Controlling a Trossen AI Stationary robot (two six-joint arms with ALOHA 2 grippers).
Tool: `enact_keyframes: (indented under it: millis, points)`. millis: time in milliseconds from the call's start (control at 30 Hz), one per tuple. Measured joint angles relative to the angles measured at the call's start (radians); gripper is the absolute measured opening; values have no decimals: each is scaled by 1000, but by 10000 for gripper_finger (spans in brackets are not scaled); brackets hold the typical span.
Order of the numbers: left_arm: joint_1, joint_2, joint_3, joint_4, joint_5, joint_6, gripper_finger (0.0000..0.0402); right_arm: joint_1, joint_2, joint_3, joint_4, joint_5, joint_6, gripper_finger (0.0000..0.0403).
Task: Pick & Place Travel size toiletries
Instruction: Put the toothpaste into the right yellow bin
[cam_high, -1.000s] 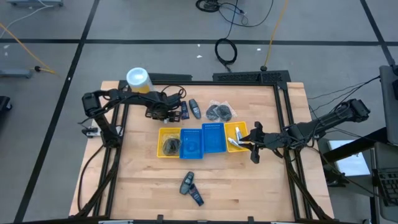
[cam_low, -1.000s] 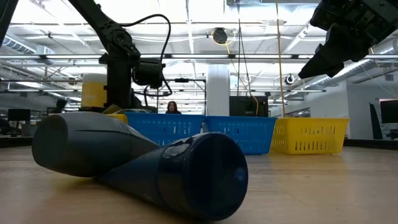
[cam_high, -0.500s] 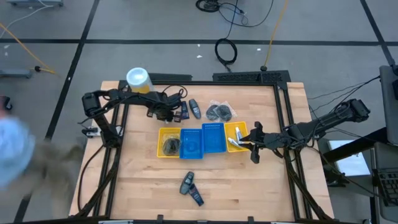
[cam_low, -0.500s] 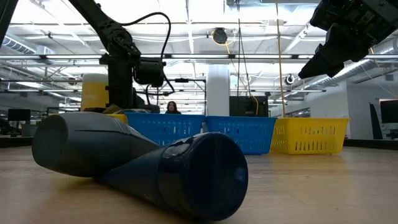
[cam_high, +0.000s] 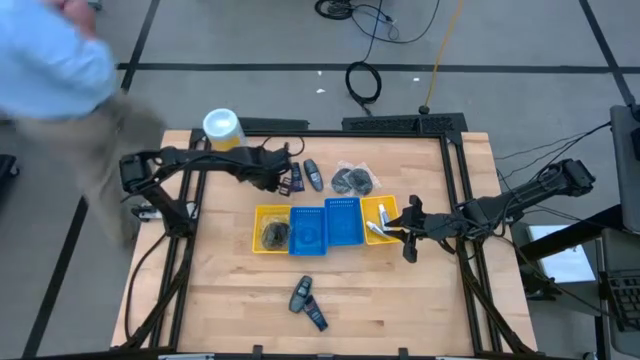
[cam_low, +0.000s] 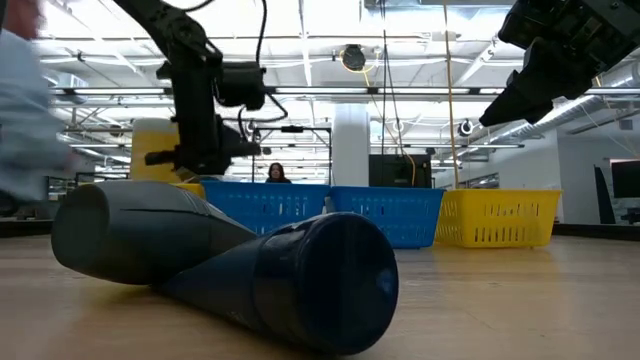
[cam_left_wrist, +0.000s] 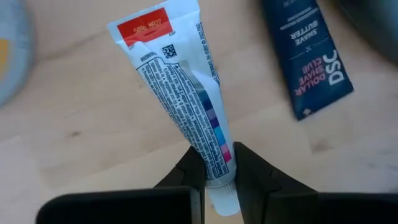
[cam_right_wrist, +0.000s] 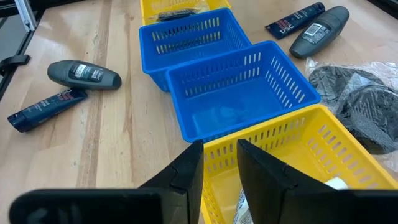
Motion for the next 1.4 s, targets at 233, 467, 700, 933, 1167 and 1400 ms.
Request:
enact_keyframes:
  millis: [233, 467, 700, 933, 1167, 1400]
  points:
    - [-80, -77, 22, 121, -34, 97, 43, 0, 0, 0, 66, 54, -30, 89]
    - [-189, -137, 23, 382, 16, 232, 43, -3, 0, 0, 169, 81, -83, 89]
    - [-305, -128, 25, 694, 36, 364, 43, -3, 0, 0, 297, 106, -123, 89]
    - [-406, -114, 25, 838, -72, 456, 43, -21, 8, 0, 400, 185, -170, 89]
    - [-470, -68, 25, 932, -204, 509, 43, -81, 90, 0, 545, 181, -211, 89]
    - [-502, -8, 24, 1033, -247, 564, 43, -123, 194, 1, 767, 174, -280, 89]
